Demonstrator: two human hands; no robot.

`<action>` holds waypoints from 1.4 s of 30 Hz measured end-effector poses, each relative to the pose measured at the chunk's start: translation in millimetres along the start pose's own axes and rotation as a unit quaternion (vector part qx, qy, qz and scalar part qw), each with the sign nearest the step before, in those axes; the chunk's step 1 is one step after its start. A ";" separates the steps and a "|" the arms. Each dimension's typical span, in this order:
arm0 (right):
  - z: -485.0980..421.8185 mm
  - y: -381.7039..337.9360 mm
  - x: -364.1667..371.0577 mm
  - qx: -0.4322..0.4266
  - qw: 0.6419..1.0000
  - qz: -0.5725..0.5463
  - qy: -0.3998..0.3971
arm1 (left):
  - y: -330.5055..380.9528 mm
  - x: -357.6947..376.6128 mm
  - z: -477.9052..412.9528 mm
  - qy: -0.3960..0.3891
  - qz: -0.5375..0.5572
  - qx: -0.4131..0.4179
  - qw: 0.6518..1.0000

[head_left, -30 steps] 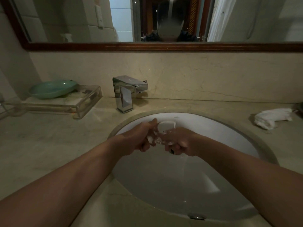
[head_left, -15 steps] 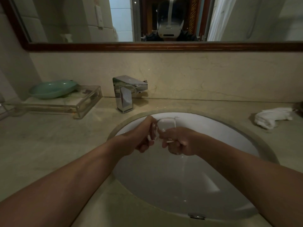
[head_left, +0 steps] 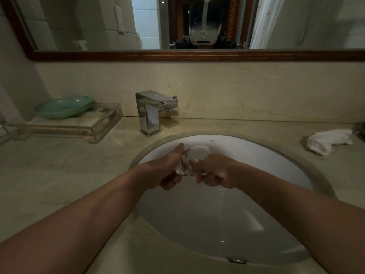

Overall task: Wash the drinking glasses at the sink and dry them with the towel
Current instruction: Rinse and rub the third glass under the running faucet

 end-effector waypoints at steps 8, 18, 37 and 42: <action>-2.9 3.5 12.6 0.027 0.986 -0.120 -0.114 | 14.0 -15.9 -8.1 0.073 0.095 0.111 0.987; -2.1 5.6 7.7 0.027 0.999 -0.027 -0.023 | 14.4 -10.8 4.0 0.087 0.040 0.071 0.993; 3.0 1.3 3.0 -0.007 1.000 -0.008 0.011 | 8.0 -12.0 -9.6 0.069 0.054 0.072 0.994; 9.3 -7.3 -1.5 -0.018 0.996 0.066 0.060 | 9.6 -7.5 1.2 0.054 0.035 0.043 0.997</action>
Point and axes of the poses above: each hand's wrist, its own z-axis away from the middle knuckle, its own x-axis out of the palm, y = z × x, the point moved 6 cm from there along -z, towards the middle knuckle, and after that the axes turned 1 degree about -z, right-handed, at the moved point
